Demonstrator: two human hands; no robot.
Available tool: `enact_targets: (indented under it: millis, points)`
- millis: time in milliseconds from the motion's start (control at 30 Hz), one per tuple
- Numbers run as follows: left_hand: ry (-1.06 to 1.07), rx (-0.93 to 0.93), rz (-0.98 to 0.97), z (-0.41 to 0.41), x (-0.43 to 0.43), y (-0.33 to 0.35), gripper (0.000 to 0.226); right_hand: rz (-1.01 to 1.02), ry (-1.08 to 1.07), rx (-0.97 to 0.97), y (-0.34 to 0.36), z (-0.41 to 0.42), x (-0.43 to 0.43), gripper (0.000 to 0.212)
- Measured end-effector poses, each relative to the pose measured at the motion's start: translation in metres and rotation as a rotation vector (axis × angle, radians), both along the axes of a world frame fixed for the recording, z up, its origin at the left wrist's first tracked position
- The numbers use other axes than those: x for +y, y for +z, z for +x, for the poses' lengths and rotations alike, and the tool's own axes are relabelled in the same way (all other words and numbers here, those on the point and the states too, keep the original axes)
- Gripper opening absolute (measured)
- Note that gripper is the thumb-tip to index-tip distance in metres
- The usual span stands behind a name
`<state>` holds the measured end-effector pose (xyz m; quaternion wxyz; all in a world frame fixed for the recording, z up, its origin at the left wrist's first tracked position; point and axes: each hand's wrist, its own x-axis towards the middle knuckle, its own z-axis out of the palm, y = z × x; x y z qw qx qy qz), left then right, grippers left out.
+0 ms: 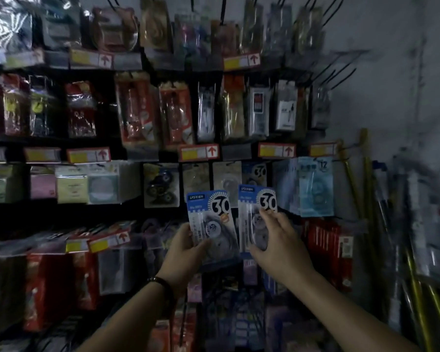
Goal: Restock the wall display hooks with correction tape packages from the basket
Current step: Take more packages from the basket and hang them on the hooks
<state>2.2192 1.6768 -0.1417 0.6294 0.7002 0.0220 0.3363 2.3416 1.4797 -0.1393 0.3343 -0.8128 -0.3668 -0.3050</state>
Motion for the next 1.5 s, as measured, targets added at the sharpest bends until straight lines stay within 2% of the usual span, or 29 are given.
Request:
enact_targets:
  millis: [133,467,633,1000,1300,1400,1500]
  points:
    - [0.031,0.000,0.084,0.017,0.001,0.020,0.037,0.005,-0.091,-0.027,0.027,0.027,-0.007,0.093]
    - [-0.007,0.043,0.156,0.037,0.003,0.044,0.040,0.056,-0.214,-0.075,0.055,0.057,-0.004,0.089]
    - [0.016,0.040,0.150,0.046,0.006,0.048,0.036,0.003,-0.245,-0.128,0.063,0.066,0.001,0.086]
    - [0.002,0.065,0.131,0.050,0.010,0.049,0.035,-0.120,-0.291,-0.038,0.076,0.091,0.017,0.092]
    - [-0.017,0.055,0.121,0.049,0.006,0.050,0.034,-0.204,-0.387,-0.066,0.080,0.103,0.031,0.087]
    - [-0.038,0.037,0.113,0.049,-0.001,0.055,0.033,-0.137,-0.333,-0.067,0.081,0.093,0.028,0.071]
    - [-0.029,0.029,0.093,0.054,-0.009,0.059,0.034,-0.066,-0.177,-0.160,0.072,0.072,0.023,0.055]
